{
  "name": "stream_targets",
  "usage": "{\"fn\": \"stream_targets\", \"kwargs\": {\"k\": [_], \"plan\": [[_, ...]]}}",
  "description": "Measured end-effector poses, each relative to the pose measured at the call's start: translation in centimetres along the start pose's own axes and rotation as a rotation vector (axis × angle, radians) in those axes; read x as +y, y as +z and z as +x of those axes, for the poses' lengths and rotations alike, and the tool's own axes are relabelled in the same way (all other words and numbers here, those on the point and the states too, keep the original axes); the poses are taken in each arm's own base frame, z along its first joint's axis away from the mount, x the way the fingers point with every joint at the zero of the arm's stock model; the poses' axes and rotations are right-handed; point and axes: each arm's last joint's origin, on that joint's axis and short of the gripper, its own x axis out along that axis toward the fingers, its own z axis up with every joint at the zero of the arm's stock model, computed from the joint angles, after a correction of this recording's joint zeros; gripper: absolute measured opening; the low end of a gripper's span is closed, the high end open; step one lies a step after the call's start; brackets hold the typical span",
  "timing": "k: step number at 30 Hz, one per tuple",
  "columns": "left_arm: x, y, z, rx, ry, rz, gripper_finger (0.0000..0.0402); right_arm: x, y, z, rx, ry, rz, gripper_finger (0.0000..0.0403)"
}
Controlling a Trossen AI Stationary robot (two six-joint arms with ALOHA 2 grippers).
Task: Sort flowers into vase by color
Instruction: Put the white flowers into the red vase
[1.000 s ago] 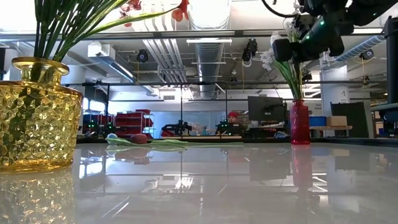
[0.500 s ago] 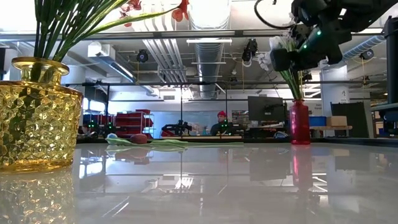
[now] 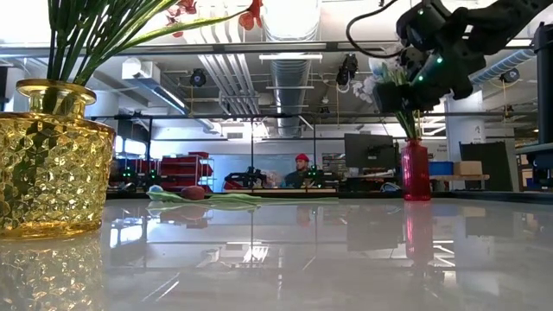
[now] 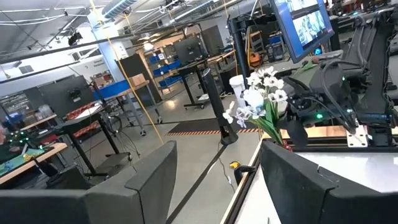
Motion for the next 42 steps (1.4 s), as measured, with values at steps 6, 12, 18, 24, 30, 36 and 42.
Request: {"fn": "stream_targets", "kwargs": {"k": [6, 12, 18, 24, 30, 36, 42], "plan": [[0.0, 0.0, 0.0, 0.000, 0.001, 0.000, 0.0212, 0.3, -0.5, 0.2, 0.013, -0.003, -0.025, 0.0018], [0.0, 0.0, 0.0, 0.000, 0.000, 0.000, 0.0212, 0.7, -1.0, 0.4, 0.023, -0.009, -0.049, 0.0018], [0.0, 0.0, 0.0, 0.000, 0.000, 0.000, 0.0212, 0.9, -1.3, 0.6, 0.031, -0.011, -0.067, 0.0024], [0.0, 0.0, 0.0, 0.001, 0.002, 0.000, 0.0212, 0.7, -1.1, 0.5, 0.029, -0.007, -0.069, 0.0063], [0.0, 0.0, 0.1, 0.004, 0.001, -0.011, 0.0212, 0.3, -0.9, 0.2, 0.031, -0.007, -0.064, 0.0123], [-0.4, -0.5, 0.7, 0.039, -0.011, -0.043, 0.0212, -0.3, -0.4, -0.2, 0.020, 0.000, -0.041, 0.0165], [-0.8, -1.2, 1.9, 0.099, 0.016, -0.063, 0.0212, -1.2, 0.2, -0.7, 0.011, 0.009, -0.015, 0.0196]]}}
